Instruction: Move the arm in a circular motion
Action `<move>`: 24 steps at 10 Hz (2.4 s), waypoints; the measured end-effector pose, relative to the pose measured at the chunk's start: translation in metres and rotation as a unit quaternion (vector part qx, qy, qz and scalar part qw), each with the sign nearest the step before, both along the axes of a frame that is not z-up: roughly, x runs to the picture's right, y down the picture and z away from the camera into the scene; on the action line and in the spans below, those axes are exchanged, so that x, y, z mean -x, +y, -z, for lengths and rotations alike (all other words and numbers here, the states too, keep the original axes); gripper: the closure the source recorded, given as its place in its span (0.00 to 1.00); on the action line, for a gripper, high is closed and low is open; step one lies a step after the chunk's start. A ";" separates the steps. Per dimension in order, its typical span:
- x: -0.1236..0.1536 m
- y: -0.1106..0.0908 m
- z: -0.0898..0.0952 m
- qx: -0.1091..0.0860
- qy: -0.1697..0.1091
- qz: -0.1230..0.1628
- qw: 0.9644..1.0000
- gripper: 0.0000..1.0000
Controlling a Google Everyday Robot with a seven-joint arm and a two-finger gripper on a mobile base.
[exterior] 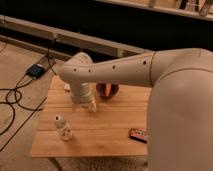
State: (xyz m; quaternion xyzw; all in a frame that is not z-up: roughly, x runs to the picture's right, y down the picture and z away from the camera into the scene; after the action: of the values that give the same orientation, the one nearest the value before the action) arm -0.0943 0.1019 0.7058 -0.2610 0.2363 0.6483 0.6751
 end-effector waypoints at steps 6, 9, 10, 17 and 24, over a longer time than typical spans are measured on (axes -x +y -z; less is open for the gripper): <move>-0.048 -0.053 -0.027 -0.013 0.024 0.002 1.000 0.35; -0.030 -0.090 -0.040 -0.014 0.022 0.028 0.999 0.35; -0.021 -0.098 -0.044 -0.015 0.020 0.034 0.999 0.35; 0.081 -0.095 -0.043 -0.007 -0.049 0.102 0.994 0.35; 0.088 -0.013 -0.011 0.021 -0.080 0.110 0.990 0.35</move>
State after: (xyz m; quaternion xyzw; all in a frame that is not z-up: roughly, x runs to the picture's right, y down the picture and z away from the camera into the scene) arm -0.1820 0.0885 0.7168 -0.2986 0.2224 0.5420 0.7534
